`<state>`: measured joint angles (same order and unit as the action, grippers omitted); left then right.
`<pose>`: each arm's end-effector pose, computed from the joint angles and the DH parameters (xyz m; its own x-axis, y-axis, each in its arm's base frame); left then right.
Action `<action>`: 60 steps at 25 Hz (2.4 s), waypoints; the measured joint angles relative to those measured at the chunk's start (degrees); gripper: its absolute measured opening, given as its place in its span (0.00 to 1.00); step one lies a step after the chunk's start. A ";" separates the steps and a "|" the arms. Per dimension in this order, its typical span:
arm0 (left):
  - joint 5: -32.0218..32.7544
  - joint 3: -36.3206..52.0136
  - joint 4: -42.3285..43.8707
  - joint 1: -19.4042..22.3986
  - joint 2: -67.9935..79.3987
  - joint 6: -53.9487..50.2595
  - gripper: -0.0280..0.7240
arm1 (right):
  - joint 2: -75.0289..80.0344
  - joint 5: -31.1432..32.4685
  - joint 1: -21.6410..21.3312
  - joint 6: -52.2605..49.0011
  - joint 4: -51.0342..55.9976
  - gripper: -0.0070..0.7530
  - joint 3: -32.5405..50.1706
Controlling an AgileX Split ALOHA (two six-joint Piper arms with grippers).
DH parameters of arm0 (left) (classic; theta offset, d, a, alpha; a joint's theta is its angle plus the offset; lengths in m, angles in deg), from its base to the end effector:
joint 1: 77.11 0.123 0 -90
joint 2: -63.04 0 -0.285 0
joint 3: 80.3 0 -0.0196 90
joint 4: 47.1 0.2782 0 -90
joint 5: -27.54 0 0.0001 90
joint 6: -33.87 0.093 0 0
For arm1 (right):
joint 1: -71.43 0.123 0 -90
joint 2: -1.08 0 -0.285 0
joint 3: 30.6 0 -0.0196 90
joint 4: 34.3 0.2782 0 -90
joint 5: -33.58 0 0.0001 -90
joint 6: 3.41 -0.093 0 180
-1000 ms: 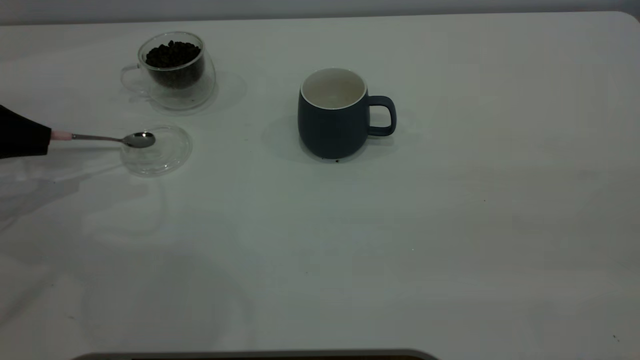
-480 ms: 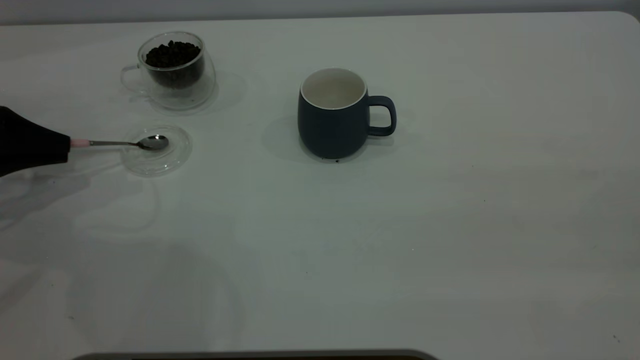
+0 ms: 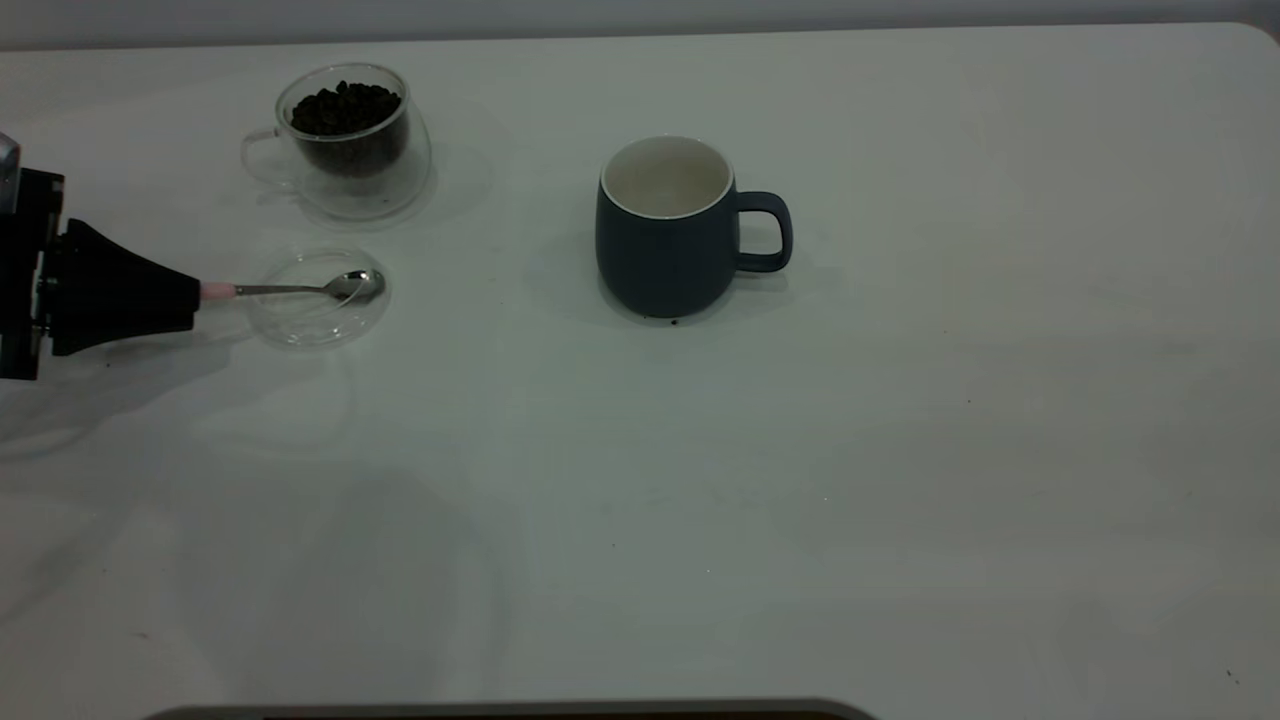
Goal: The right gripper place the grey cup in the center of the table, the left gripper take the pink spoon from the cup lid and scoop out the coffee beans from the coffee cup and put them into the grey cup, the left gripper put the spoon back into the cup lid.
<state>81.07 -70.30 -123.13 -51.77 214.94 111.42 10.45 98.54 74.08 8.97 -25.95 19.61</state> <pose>0.3532 0.0869 -0.0592 -0.9370 -0.3205 -0.1392 -0.1022 0.6324 -0.7679 0.0243 0.0134 0.2751 -0.5326 -0.1769 -0.8276 -0.2389 0.9696 -0.0535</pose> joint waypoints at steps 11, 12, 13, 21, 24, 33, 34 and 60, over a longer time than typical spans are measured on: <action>-0.65 -0.04 -2.12 -0.23 0.29 0.41 0.21 | -0.04 0.00 0.00 0.00 0.00 0.79 0.00; -0.93 -0.04 -2.52 -0.23 0.29 0.55 0.22 | -0.04 0.00 0.00 0.00 0.00 0.79 0.00; -1.40 -0.04 -2.66 -0.23 0.29 0.92 0.25 | -0.04 0.00 0.00 0.00 0.00 0.79 0.00; -3.56 -0.04 -2.70 -0.23 0.54 2.87 0.72 | -0.04 0.00 0.00 0.00 0.00 0.79 0.00; -5.28 -0.17 -2.58 -0.23 0.48 3.46 0.85 | -0.04 0.00 0.00 0.00 0.00 0.79 0.00; -7.87 -2.95 5.92 -0.23 -10.23 -0.05 0.89 | -0.04 0.00 0.00 0.00 0.00 0.79 0.00; -7.94 -2.95 7.19 -0.23 -12.64 -0.83 0.89 | -0.04 0.00 0.00 0.00 0.00 0.79 0.00; 13.52 -2.37 63.44 -18.98 -73.17 -64.68 0.82 | -0.04 0.00 0.00 0.00 0.00 0.79 0.00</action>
<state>94.59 -72.68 -59.69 -70.74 141.77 46.74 10.41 98.54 74.08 8.97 -25.95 19.61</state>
